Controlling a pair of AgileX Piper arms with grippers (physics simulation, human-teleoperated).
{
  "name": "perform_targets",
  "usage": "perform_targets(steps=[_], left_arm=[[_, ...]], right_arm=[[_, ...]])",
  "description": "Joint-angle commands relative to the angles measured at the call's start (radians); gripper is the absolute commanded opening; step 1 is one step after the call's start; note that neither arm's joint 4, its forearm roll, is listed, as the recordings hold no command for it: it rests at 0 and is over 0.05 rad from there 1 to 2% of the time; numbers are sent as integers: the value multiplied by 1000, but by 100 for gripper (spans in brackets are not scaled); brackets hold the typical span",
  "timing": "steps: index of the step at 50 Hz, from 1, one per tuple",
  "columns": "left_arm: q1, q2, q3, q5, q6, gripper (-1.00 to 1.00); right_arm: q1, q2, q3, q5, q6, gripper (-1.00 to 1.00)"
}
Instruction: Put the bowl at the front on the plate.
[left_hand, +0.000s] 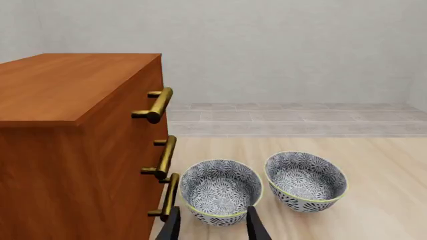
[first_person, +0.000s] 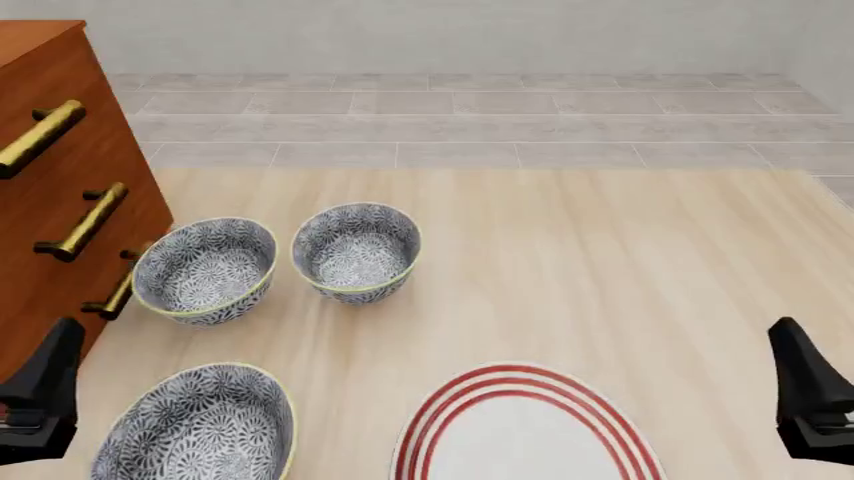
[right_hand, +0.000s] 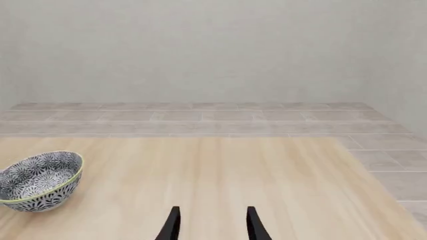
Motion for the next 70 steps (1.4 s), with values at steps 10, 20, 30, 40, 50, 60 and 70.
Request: perform_targets(steps=[10,20,30,40,50,60,70], left_arm=[[0,5,-3,-1,0,100],[0,5,-3,-1,0,100],[0,5,-3,-1,0,100],[0,5,-3,-1,0,100],[0,5,-3,-1,0,100],[0,5,-3,-1,0,100],[0,5,-3,-1,0,100]], right_arm=[[0,5,-21,10,-32,100],[65,62,-178,95,-46,100],[161,165,-248,101,-90,100],[235,214,-319,161,-119,100],[335,273,-376,187,-143,100],[430,337,-406,174,-148,100],[517,395,-409,138,-179,100]])
